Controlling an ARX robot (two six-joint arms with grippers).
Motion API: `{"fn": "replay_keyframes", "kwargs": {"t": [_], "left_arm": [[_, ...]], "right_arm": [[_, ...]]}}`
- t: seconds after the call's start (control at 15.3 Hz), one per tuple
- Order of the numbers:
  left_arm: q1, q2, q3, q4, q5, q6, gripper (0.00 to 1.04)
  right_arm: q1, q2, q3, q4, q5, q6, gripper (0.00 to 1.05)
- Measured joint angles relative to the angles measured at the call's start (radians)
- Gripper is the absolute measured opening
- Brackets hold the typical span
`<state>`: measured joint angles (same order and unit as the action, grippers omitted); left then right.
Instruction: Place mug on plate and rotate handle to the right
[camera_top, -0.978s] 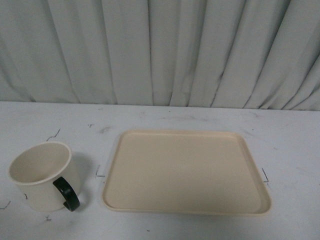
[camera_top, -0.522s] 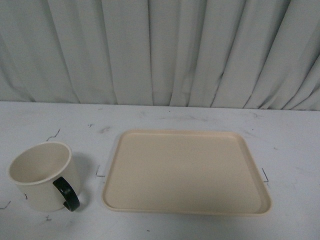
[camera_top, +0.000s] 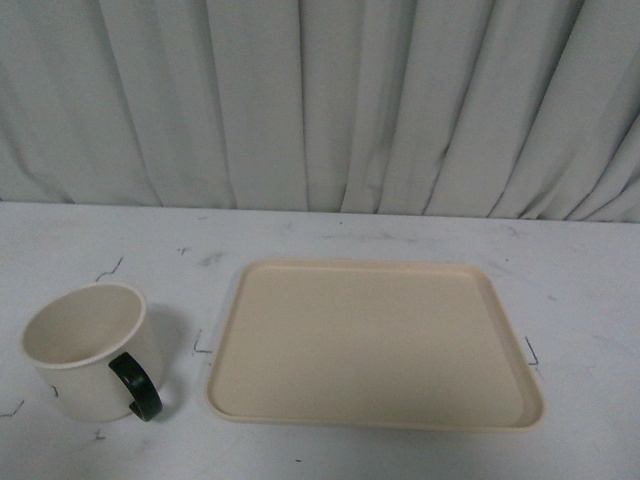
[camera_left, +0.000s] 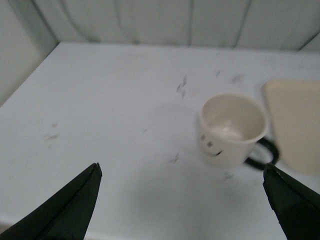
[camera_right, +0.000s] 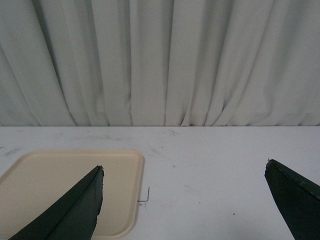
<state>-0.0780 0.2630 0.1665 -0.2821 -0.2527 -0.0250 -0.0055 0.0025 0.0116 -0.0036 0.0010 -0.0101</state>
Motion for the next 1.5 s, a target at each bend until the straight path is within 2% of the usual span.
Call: {"fn": "replay_keyframes", "kwargs": {"t": [0.07,0.13,0.33,0.46,0.72,1.3,1.37,1.43,1.5], "left_arm": [[0.023,0.081,0.045,-0.018,-0.021,0.013,0.98],[0.094,0.245,0.128,0.018,-0.018,0.053,0.98],[0.189,0.716,0.369,0.055,0.186,0.131,0.98],[0.177,0.942,0.493,0.066,0.235,0.118,0.98],[0.078,1.224,0.586,0.103,0.253,0.148,0.98],[0.078,1.491,0.705,0.189,0.245,0.192,0.98],[0.077,1.505,0.718,0.159,0.25,0.19,0.94],[0.075,1.517,0.727,0.158,0.25,0.189,0.85],[0.074,1.533,0.747,0.142,0.262,0.176,0.7]], "right_arm": [[0.0,0.0,0.0,0.002,-0.002,0.0,0.98],[-0.001,0.0,0.0,0.0,-0.001,0.0,0.98],[0.001,0.0,0.0,0.0,-0.001,0.0,0.98],[0.001,0.0,0.0,0.0,-0.001,0.001,0.98],[0.001,0.0,0.0,0.0,-0.001,0.001,0.98],[0.001,0.0,0.0,0.0,-0.001,0.001,0.98],[0.001,0.0,0.0,0.0,-0.001,0.0,0.98],[0.001,0.0,0.0,0.0,-0.002,0.001,0.98],[0.001,0.0,0.0,0.0,-0.001,0.0,0.98]]}}
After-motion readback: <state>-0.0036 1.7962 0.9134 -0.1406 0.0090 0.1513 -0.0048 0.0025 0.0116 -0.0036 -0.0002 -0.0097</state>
